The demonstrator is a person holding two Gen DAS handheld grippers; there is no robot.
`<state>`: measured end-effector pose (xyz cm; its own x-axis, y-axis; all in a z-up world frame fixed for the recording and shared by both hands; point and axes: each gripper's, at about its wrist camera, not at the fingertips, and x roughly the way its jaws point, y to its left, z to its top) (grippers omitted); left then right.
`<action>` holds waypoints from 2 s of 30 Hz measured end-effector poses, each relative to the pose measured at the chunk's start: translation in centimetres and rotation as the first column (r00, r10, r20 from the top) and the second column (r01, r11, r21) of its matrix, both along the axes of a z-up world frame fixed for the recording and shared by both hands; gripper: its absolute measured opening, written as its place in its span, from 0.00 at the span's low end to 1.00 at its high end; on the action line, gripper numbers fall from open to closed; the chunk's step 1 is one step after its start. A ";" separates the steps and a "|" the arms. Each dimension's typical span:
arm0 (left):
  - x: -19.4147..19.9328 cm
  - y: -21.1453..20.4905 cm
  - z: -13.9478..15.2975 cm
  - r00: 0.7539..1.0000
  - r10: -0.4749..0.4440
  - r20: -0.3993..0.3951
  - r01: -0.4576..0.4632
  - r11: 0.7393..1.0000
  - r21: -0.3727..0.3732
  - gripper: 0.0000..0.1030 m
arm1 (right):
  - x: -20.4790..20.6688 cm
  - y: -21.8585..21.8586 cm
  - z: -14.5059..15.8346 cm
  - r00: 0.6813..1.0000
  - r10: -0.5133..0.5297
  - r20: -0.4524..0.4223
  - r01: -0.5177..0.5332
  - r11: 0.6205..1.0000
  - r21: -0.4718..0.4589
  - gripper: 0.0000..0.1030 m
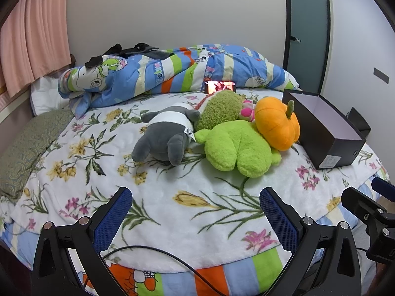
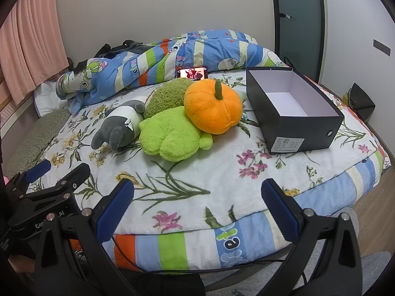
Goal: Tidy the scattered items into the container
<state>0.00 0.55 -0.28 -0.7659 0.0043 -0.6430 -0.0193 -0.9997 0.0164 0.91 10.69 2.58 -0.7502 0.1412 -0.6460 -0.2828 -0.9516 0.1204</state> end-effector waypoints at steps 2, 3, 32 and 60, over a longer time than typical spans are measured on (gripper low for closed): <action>0.0 0.0 0.0 1.000 -0.001 0.000 0.001 1.000 0.000 1.00 | 0.0 0.0 0.0 1.000 0.000 0.000 0.000 1.000 0.000 1.00; 0.0 0.0 0.0 1.000 -0.001 0.001 0.001 1.000 0.000 1.00 | 0.0 0.0 0.0 1.000 0.000 0.001 0.000 1.000 0.000 1.00; -4.5 0.4 0.2 0.982 -0.183 0.054 0.163 0.951 0.264 1.00 | -1.8 4.6 0.2 0.998 0.032 -0.048 -0.039 0.986 -0.164 1.00; -21.9 5.4 -3.0 0.924 -0.294 0.244 0.166 0.885 0.436 1.00 | -15.2 10.6 -7.9 0.997 0.061 0.046 -0.049 0.972 -0.231 0.86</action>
